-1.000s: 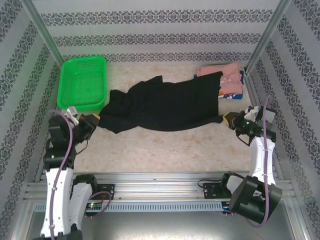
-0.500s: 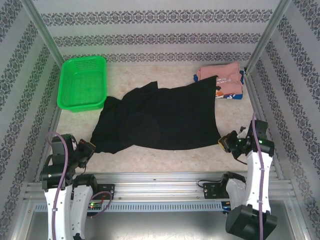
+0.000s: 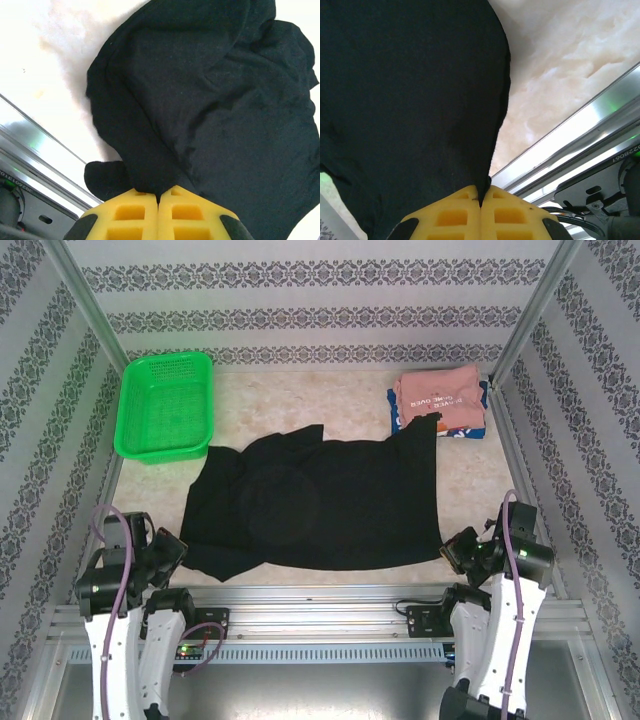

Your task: Fold and stack the t-shirts

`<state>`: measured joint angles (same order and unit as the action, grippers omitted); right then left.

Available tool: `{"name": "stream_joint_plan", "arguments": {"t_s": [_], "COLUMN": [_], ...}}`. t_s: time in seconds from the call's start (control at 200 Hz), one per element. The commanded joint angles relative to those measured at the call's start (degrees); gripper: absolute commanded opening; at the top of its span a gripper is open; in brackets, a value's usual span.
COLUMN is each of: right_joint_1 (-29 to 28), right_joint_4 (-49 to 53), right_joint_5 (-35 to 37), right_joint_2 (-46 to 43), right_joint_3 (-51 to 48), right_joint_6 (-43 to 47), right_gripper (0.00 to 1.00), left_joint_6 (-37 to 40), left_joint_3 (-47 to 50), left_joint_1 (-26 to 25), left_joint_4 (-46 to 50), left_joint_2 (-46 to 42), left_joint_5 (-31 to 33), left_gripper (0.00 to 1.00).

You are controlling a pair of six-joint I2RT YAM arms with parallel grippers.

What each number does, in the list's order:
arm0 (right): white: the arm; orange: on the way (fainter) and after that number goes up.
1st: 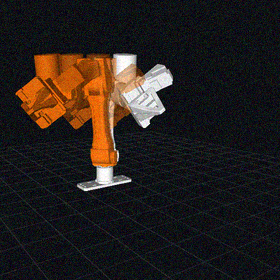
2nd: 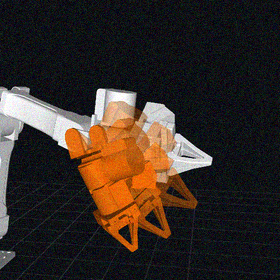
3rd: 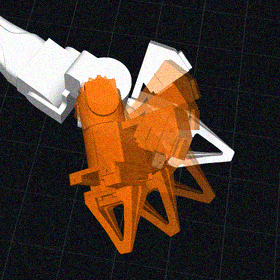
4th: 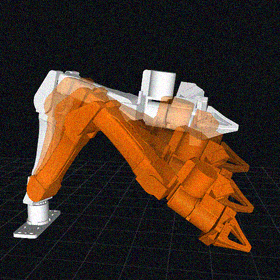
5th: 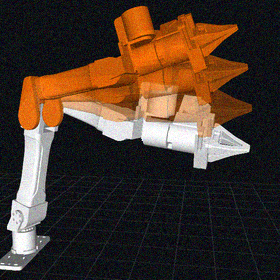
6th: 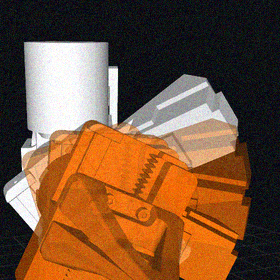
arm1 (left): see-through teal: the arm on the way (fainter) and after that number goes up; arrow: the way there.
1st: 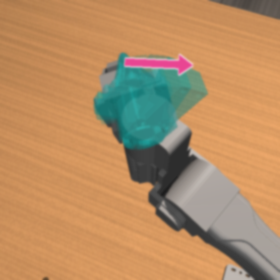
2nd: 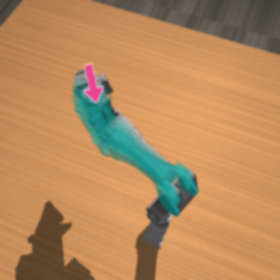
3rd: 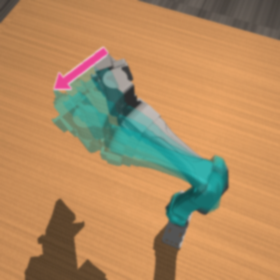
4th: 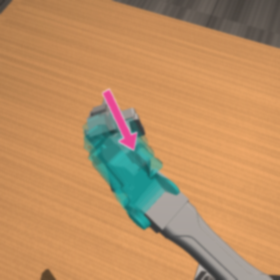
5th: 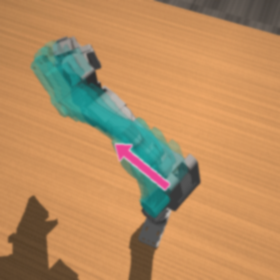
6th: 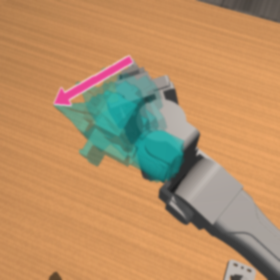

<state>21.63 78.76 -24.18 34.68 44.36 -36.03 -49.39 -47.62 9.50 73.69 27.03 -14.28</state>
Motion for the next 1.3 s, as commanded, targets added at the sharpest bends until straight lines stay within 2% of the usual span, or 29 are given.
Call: {"name": "stream_joint_plan", "arguments": {"t_s": [0.0, 0.18, 0.31, 0.445, 0.859, 1.294], "right_joint_1": [0.4, -1.5, -1.7, -1.7, -2.2, -5.7], "right_joint_4": [-6.3, -13.3, -16.6, -18.5, -24.1, -27.6], "right_joint_5": [1.5, 2.2, 2.5, 4.6, 2.3, 3.3], "right_joint_2": [3.6, 12.2, 16.1, 18.1, 24.7, 29.9], "right_joint_3": [-0.8, 0.2, -0.3, -0.9, -1.3, -0.1], "right_joint_6": [0.0, 2.0, 3.1, 4.5, 6.1, 6.5], "right_gripper": [0.0, 0.0, 0.0, 0.0, 0.0, 0.0], "left_joint_6": [2.2, 4.3, 6.4, 7.9, 10.6, 16.6], "left_joint_3": [1.1, 0.0, -0.5, 0.1, -0.7, -4.5], "left_joint_1": [0.7, 0.7, 0.7, 0.7, 0.7, 0.6], "left_joint_4": [-7.0, -17.0, -20.5, -22.0, -27.2, -29.6], "left_joint_2": [4.1, 13.5, 18.2, 20.5, 26.7, 36.6], "left_joint_5": [1.2, -0.2, 0.4, 0.3, -2.2, -3.4], "left_gripper": [0.0, 0.0, 0.0, 0.0, 0.0, 0.0]}}
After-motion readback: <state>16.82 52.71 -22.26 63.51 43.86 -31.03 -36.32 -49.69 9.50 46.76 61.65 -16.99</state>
